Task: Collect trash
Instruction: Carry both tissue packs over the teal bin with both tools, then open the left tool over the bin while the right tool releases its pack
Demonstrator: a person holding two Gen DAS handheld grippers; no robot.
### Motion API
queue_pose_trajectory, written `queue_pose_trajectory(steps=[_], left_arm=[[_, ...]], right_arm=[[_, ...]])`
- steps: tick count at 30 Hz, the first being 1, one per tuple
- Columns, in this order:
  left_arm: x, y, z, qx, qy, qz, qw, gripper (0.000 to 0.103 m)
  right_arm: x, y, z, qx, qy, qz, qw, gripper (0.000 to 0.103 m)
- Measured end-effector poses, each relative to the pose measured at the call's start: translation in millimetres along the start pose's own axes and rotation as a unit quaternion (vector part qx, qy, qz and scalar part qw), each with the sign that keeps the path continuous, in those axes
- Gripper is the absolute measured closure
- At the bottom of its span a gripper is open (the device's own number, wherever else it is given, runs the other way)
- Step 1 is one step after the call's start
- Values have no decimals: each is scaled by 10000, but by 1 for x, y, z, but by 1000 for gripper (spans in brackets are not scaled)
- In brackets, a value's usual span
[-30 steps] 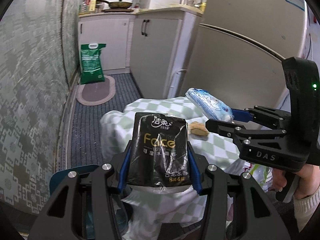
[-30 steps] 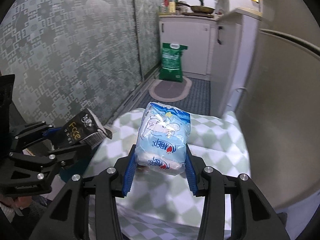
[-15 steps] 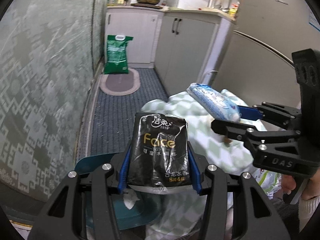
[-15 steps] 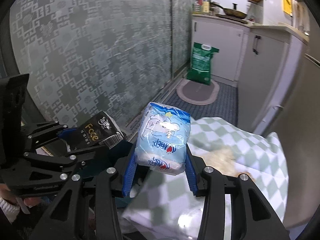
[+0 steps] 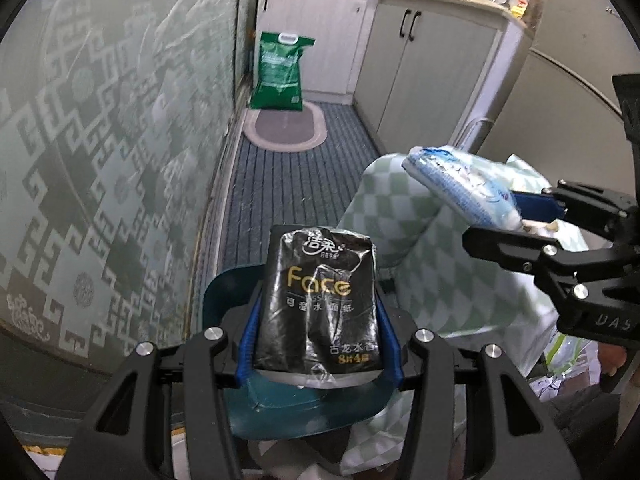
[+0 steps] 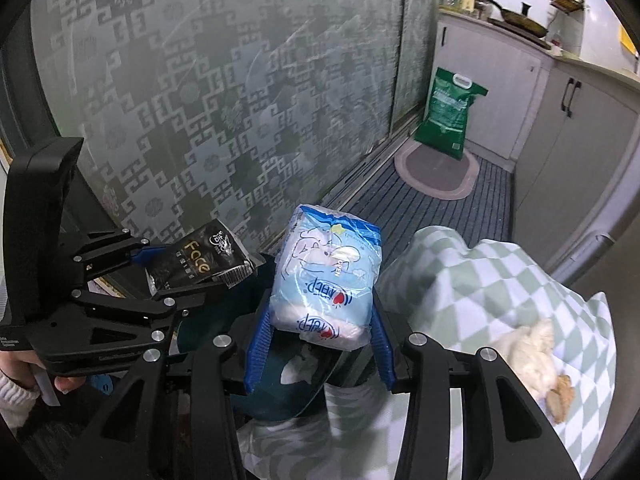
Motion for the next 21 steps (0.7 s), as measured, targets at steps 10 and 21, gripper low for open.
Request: queue_pose_trajectory(steps=[10,21], left_arm=[[26,-16,-16,119,177,-447,9988,51],[51,-30,-25,243,278,-877,9955,49]], right_arm=[[40,1,-11,-2,26,-652,9979,58],[71,-5,-16,-31,75,-1191,9928,58]])
Point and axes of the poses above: each gripper's, at about its wrist camera, not at the fingertips, and x roughly the way its jaws point, z to its right, y to its top, the point moved 1 cm from there along x, roughly the way its jaws point, and after that the axes turned 4 degrees about y, right-handed, at the moved point
